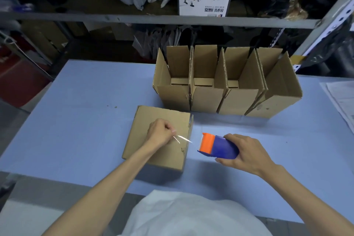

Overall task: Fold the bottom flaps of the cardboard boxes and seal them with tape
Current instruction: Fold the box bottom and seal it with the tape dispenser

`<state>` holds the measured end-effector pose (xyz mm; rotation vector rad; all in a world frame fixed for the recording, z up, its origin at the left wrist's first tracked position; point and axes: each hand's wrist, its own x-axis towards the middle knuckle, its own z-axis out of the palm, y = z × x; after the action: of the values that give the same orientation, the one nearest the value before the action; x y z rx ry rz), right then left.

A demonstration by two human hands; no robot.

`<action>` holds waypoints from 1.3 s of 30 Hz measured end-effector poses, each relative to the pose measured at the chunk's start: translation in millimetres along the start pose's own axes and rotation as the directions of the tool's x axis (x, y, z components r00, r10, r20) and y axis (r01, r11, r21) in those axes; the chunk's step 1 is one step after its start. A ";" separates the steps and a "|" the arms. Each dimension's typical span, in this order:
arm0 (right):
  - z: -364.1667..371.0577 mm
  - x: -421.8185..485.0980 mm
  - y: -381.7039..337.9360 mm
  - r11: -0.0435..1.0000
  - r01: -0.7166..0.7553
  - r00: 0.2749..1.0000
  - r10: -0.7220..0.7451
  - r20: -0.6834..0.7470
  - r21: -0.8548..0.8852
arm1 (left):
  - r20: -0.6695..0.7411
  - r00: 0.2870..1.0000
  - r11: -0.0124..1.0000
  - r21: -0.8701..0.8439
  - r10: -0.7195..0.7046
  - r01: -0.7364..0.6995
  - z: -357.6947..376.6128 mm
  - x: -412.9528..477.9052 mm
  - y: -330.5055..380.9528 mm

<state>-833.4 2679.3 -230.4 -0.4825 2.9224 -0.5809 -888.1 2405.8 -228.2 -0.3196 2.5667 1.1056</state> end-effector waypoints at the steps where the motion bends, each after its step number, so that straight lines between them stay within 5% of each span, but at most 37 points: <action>1: -2.1 0.2 -0.1 1.000 -0.006 1.000 0.007 0.019 -0.016 | 0.014 1.000 1.000 0.005 0.003 -0.003 0.6 -1.7 -1.9; 11: -7.1 3.0 -8.1 0.999 0.012 0.997 -0.010 0.078 -0.035 | -0.065 0.998 1.000 -0.028 -0.004 0.003 15.8 -20.9 -20.2; 27: -1.8 10.0 -10.4 0.993 -0.006 0.983 0.028 0.182 -0.121 | -0.145 0.977 0.973 0.189 0.157 -0.129 29.4 -26.5 -25.1; 36: 3.9 13.8 -7.7 0.990 0.005 0.981 0.022 0.191 -0.142 | -0.094 0.990 0.929 0.365 0.104 -0.063 15.1 -21.6 -21.7; 39: 5.8 16.3 -8.4 0.988 0.016 0.980 0.014 0.198 -0.151 | -0.106 0.956 0.940 0.236 0.275 -0.244 14.6 -25.7 -28.0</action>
<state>-845.3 2664.5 -233.4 -0.5260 2.7857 -0.2913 -852.1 2399.6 -246.4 0.0005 2.8870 0.8930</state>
